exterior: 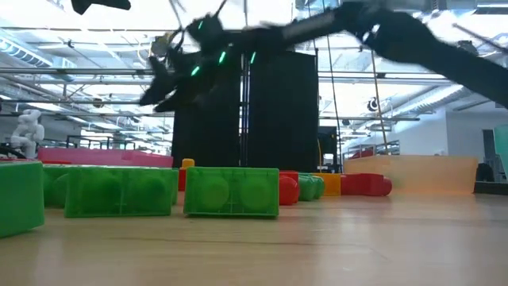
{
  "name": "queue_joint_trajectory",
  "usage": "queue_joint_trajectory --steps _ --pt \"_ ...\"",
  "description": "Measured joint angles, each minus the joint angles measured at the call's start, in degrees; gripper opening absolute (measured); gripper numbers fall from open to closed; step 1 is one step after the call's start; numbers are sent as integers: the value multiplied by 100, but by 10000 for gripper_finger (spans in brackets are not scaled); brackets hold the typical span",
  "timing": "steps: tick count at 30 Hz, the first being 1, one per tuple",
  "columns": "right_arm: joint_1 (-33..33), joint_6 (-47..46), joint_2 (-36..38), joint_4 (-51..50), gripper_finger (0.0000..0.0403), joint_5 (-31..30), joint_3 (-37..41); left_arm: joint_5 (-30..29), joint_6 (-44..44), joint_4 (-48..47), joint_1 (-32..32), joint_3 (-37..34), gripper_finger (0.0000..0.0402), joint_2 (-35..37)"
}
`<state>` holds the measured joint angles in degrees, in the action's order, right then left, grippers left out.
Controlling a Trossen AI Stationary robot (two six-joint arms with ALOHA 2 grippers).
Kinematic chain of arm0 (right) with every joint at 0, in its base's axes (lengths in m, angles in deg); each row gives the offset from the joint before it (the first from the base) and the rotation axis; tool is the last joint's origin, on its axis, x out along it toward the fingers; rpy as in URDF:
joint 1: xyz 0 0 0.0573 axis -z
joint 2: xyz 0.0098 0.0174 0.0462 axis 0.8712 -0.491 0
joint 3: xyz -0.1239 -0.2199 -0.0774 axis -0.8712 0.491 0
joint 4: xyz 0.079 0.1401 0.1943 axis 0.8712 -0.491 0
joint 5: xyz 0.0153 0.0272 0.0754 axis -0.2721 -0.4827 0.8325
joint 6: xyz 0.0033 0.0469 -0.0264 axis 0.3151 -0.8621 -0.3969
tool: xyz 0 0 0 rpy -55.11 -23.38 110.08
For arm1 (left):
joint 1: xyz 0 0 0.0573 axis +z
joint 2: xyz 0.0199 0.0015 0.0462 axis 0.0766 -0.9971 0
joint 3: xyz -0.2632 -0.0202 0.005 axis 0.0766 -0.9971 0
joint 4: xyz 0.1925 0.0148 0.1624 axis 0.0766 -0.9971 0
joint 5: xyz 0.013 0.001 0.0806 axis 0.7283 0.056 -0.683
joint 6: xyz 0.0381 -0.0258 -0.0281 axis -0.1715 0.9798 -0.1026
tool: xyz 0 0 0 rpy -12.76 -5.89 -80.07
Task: Sort blocks
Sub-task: Put the yellow game piece into the blue bin
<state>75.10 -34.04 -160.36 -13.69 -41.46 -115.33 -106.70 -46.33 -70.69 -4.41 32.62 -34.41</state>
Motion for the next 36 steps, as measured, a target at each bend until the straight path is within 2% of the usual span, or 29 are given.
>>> queue_joint_trajectory --steps 3,6,10,13,18,22,31,36 --pt "59 575 431 -917 220 -1071 -55 0 -12 0 -1 0 31 0" --pt "163 393 532 -1430 219 -1629 -20 2 -25 0 0 0 31 0" --pt "367 -713 542 -1960 225 -1494 -7 2 -30 0 -1 0 31 0" --pt "483 -1191 447 -2269 234 -1324 -27 3 -29 0 -1 0 31 0" --pt "484 -1350 76 -2045 246 -1269 9 6 -35 0 -1 0 31 0" --pt "470 -1638 -160 -1736 252 -902 -20 11 -37 0 0 0 31 0" --pt "407 -2086 -547 -1249 258 -822 -24 13 -5 -2 0 1 31 0" --pt "327 -2115 -682 -1306 258 -863 -13 13 -11 -2 0 0 31 0"
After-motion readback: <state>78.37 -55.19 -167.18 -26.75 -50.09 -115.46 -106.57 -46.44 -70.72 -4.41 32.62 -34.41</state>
